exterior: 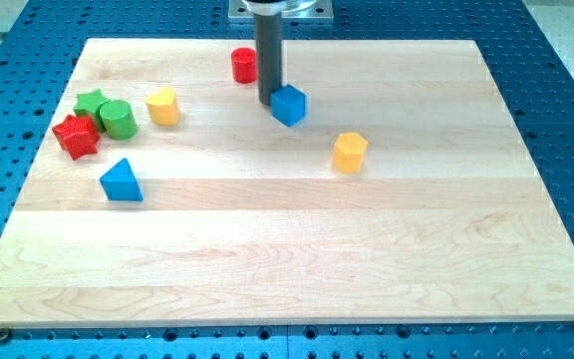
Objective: Push the cube horizontal to the red circle
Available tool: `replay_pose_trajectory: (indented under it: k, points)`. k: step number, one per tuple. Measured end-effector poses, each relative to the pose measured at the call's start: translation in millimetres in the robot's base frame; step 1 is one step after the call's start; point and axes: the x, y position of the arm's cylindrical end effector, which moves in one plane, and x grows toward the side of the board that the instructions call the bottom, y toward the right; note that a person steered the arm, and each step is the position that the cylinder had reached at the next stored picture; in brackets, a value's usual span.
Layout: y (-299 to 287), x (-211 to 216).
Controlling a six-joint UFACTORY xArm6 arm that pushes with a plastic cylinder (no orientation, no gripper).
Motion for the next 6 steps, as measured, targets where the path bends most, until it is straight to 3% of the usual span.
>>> replay_pose_trajectory:
  k: [1,3,4,6]
  points:
    - [-18.4,33.8]
    - [101.2,0.1]
    - [55.5,-7.2]
    - [156.2,-32.7]
